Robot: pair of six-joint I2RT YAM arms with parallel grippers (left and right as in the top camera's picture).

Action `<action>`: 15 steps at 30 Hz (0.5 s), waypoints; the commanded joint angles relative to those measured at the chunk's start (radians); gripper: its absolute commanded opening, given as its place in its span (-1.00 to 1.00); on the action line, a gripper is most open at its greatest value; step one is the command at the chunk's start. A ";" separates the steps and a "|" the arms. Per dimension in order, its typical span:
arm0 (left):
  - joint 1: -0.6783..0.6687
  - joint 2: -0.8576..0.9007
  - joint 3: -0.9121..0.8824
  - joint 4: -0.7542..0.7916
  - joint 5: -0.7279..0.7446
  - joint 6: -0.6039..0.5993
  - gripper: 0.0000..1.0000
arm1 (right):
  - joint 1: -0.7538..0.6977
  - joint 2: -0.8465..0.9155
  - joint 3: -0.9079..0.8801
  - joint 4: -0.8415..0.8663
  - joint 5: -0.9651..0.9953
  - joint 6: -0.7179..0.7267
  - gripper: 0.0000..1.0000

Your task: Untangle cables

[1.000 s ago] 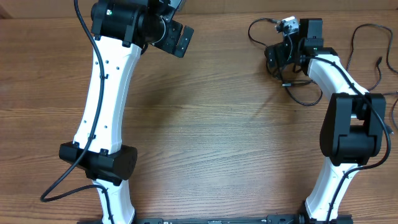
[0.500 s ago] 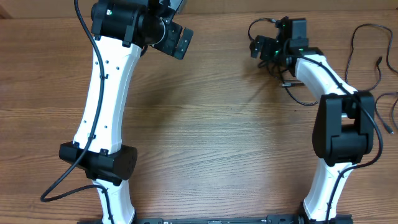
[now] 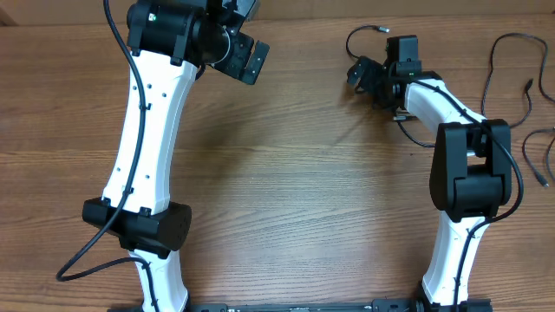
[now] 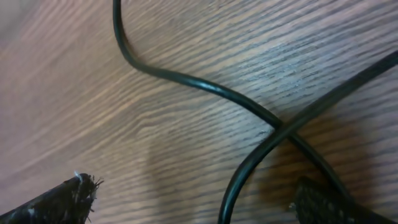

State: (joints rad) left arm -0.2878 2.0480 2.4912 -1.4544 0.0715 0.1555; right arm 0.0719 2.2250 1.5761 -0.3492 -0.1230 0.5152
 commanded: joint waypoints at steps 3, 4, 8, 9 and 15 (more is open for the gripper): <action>-0.001 0.007 -0.004 -0.001 0.008 -0.014 1.00 | -0.003 0.014 0.000 0.022 0.010 0.180 1.00; -0.001 0.007 -0.004 -0.001 0.008 -0.014 1.00 | -0.003 0.014 0.000 0.024 0.010 0.199 1.00; -0.001 0.007 -0.005 -0.001 0.008 -0.014 1.00 | -0.004 0.014 0.000 0.038 0.026 0.297 1.00; -0.001 0.007 -0.005 -0.001 0.008 -0.014 1.00 | -0.004 0.014 0.000 0.042 0.035 0.322 1.00; -0.001 0.007 -0.005 -0.001 0.008 -0.014 1.00 | -0.001 0.014 0.000 0.045 0.091 0.630 1.00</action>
State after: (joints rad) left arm -0.2878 2.0480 2.4912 -1.4544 0.0719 0.1558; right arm 0.0715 2.2250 1.5761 -0.3069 -0.0830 0.9184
